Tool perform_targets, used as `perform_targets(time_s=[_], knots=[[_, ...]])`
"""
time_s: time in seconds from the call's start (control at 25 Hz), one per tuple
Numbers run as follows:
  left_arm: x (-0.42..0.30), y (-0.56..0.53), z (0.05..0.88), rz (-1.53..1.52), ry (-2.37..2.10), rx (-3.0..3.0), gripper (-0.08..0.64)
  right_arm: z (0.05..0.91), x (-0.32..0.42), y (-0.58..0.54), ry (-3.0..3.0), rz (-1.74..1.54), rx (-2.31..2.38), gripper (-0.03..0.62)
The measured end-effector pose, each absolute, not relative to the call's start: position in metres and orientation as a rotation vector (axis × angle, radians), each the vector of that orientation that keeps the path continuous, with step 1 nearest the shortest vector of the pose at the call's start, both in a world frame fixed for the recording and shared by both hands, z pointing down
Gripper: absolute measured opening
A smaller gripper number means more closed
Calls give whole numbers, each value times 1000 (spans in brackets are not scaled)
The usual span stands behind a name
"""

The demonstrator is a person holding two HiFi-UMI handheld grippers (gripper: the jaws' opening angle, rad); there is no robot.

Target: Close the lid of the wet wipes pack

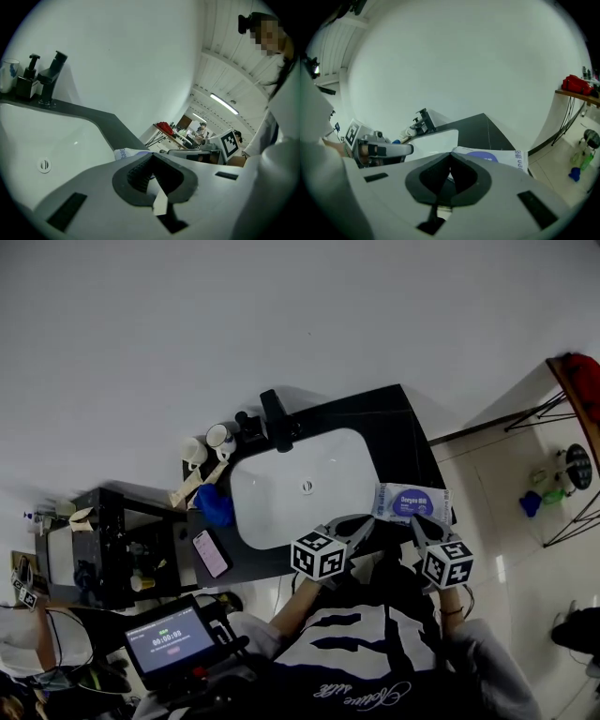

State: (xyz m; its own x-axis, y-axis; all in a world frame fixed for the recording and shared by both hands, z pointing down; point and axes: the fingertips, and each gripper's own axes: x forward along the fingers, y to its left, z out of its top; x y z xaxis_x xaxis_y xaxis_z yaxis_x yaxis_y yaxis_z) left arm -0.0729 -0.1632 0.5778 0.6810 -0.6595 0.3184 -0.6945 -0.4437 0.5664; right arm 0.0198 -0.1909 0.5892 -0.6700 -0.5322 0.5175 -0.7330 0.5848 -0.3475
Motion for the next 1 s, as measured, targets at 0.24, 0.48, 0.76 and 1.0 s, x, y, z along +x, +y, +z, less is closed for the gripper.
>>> perform_targets(time_s=[0.24, 0.48, 0.76, 1.0], knots=[[-73, -124, 556, 33, -975, 2284, 0, 557, 14, -142, -2527, 843, 1175, -5], [-45, -81, 553, 117, -904, 2410, 0, 554, 33, -83, -2497, 800, 1312, -5], [-30, -64, 541, 120, -893, 2454, 0, 542, 51, -60, -2467, 817, 1393, -5], [-6, -24, 539, 103, -919, 2487, 1, 547, 81, -13, -2510, 819, 1469, -6]])
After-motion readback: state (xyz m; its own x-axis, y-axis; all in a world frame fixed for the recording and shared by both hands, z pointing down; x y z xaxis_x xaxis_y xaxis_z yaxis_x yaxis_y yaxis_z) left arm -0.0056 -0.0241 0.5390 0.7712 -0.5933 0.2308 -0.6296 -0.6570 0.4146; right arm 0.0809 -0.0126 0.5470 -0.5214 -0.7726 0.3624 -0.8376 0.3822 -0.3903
